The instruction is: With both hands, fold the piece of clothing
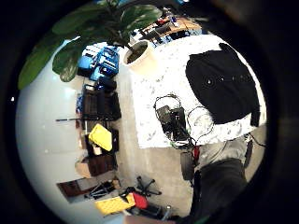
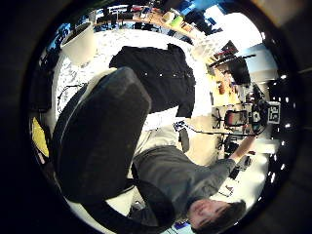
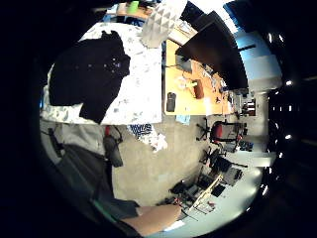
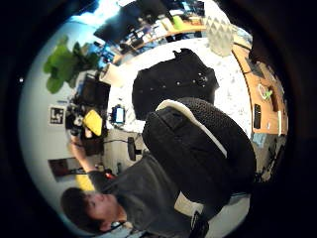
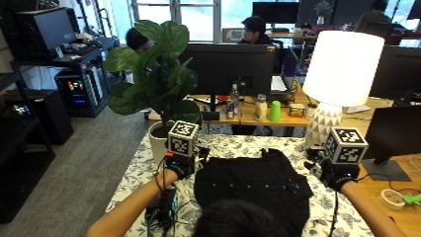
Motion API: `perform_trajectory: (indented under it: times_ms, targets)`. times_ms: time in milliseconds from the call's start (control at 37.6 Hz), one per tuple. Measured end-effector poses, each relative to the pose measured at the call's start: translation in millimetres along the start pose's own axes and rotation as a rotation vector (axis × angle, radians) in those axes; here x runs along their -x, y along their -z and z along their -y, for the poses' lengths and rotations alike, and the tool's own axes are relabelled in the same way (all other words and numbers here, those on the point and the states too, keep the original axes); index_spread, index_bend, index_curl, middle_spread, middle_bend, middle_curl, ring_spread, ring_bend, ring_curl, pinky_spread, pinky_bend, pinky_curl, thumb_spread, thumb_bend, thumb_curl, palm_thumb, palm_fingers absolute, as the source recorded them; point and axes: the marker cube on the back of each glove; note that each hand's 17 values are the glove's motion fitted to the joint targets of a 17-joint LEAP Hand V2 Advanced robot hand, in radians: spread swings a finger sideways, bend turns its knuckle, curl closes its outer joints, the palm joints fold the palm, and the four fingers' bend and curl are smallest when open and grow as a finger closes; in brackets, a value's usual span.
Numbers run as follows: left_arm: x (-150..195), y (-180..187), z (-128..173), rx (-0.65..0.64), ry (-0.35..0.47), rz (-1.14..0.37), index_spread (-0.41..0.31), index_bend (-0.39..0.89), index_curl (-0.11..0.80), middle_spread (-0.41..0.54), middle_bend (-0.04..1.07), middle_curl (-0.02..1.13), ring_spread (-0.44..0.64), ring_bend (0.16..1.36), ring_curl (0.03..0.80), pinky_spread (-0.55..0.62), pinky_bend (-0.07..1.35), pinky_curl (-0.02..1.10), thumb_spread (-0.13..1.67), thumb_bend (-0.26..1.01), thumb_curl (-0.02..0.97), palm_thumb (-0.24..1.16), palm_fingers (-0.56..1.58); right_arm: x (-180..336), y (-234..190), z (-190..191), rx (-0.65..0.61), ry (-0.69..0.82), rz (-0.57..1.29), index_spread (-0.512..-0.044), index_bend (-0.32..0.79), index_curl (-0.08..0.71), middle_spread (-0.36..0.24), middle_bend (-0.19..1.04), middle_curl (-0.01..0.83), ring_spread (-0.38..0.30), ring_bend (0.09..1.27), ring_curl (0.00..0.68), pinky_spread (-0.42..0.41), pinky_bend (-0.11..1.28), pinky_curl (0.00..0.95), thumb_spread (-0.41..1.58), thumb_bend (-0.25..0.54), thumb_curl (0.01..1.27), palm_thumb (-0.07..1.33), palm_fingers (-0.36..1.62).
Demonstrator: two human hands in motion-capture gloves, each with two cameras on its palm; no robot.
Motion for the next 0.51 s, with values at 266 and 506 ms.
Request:
perform_trajectory:
  times_ms: [266, 506]
  targets:
    - [-8, 2, 7, -0.009, -0.024, -0.008, 0.012, 0.15, 0.123, 0.186, 0.16, 0.11, 0.26, 0.62, 0.215, 0.35, 0.43, 0.19, 0.98, 0.02, 0.059, 0.08, 0.19, -1, 4, 2, -0.018, 0.004, -0.005, -0.272, 0.14, 0.138, 0.05, 0.19, 0.149, 0.122, 0.38, 0.168, 0.211, 0.53, 0.236, 1.0, 0.121, 0.07, 0.25, 0.28]
    - [-22, -16, 10, 0.029, -0.05, -0.022, 0.011, 0.16, 0.178, 0.204, 0.17, 0.15, 0.29, 0.64, 0.24, 0.39, 0.45, 0.23, 1.13, -0.01, 0.096, 0.08, 0.16, -11, -18, 3, 0.054, 0.012, 0.005, -0.292, 0.13, 0.169, 0.05, 0.2, 0.208, 0.134, 0.4, 0.203, 0.227, 0.53, 0.269, 1.14, 0.08, 0.1, 0.25, 0.27]
